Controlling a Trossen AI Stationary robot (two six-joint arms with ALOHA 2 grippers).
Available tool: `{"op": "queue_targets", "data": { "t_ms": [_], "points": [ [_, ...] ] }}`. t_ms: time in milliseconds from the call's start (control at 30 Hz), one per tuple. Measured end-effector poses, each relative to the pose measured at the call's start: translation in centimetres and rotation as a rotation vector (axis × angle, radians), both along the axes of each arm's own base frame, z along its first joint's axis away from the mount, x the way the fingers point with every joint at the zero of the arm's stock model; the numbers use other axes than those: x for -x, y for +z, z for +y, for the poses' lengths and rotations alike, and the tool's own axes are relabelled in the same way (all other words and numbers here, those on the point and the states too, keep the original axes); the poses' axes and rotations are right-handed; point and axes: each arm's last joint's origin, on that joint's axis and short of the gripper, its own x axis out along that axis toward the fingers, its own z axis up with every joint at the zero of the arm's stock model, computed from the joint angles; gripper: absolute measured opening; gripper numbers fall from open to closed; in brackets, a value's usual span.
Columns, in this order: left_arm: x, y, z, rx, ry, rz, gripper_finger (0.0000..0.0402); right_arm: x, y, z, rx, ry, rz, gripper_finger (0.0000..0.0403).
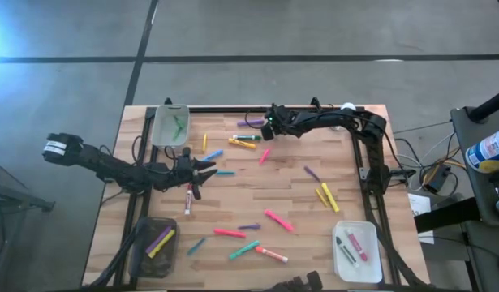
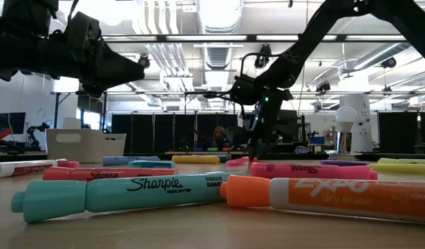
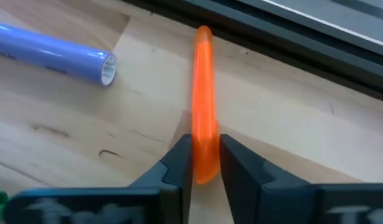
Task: Pick & Place Markers
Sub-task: Put the orange pen into the gray bin
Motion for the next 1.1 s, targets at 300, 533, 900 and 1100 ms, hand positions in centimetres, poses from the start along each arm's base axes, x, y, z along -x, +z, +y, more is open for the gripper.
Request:
{"op": "queue_targets", "data": {
  "t_ms": [300, 533, 900, 1100],
  "points": [
    [0.0, -0.1, 0.0, -0.004, 0.001, 0.013, 0.0119, 0.8, 2.2, 1.2, -0.030, 0.070, 0.051, 0.0046],
    [-0.5, 1.0, 0.0, 0.034, 0.004, -0.047, 0.0119, 1.1, 4.9, 5.8, 0.031, 0.212, -0.004, 0.0046],
    [-0.7, 1.4, -0.1, 0.042, -0.007, -0.063, 0.0119, 0.2, 8.1, 16.6, 0.210, 0.691, -0.479, 0.0046],
    [-0.8, 1.5, -0.3, 0.101, -0.090, -0.084, 0.0119, -0.5, 9.2, 20.6, 0.337, 0.923, -0.708, 0.0045]
  ]
}}
